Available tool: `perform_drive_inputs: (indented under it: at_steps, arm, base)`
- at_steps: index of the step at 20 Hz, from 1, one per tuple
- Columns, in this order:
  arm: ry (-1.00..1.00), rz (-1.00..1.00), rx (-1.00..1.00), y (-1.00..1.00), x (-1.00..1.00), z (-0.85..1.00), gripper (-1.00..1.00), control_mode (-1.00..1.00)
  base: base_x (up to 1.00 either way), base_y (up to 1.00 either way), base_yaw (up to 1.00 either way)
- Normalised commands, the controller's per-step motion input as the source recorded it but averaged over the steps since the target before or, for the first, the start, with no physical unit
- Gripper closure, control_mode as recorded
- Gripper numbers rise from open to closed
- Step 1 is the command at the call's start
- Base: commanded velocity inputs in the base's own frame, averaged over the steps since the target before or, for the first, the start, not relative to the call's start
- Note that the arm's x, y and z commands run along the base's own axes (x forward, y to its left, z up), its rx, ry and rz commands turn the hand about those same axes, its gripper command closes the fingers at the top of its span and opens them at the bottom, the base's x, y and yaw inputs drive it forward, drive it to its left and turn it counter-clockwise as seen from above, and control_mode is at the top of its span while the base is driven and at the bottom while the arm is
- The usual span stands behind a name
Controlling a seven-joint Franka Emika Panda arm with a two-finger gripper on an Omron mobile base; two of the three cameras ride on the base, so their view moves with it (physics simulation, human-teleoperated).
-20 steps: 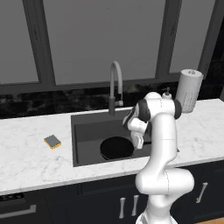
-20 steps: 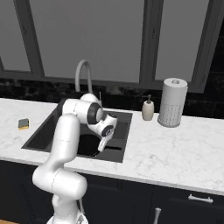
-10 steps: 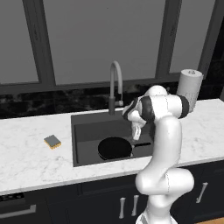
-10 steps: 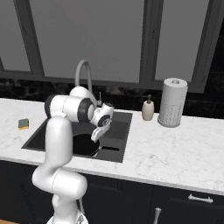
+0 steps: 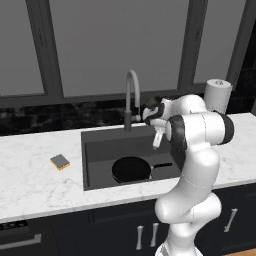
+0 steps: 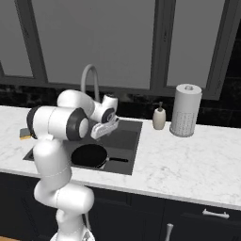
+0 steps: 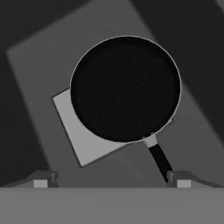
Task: Pick the pan and sponge and place them into the sink. Then turn on the water.
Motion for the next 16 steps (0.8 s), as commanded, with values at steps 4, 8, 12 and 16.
perform_drive_inputs:
  at_steps: [4,8,12,16]
  arm:
    - [0.0,0.0,-0.08,-0.16,-0.62,0.94,-1.0,-1.0]
    - [0.0,0.0,-0.04,-0.14,-0.71,0.68,-1.0,-1.0]
    - [-0.04,0.0,0.0,-0.18,-0.8,0.41,-1.0,-1.0]
    - [-0.13,-0.02,0.0,0.06,-0.69,0.51,-1.0,-1.0]
  base:
    - [0.0,0.0,0.0]
    - [0.0,0.0,0.0]
    - [0.0,0.0,0.0]
    - [0.0,0.0,0.0]
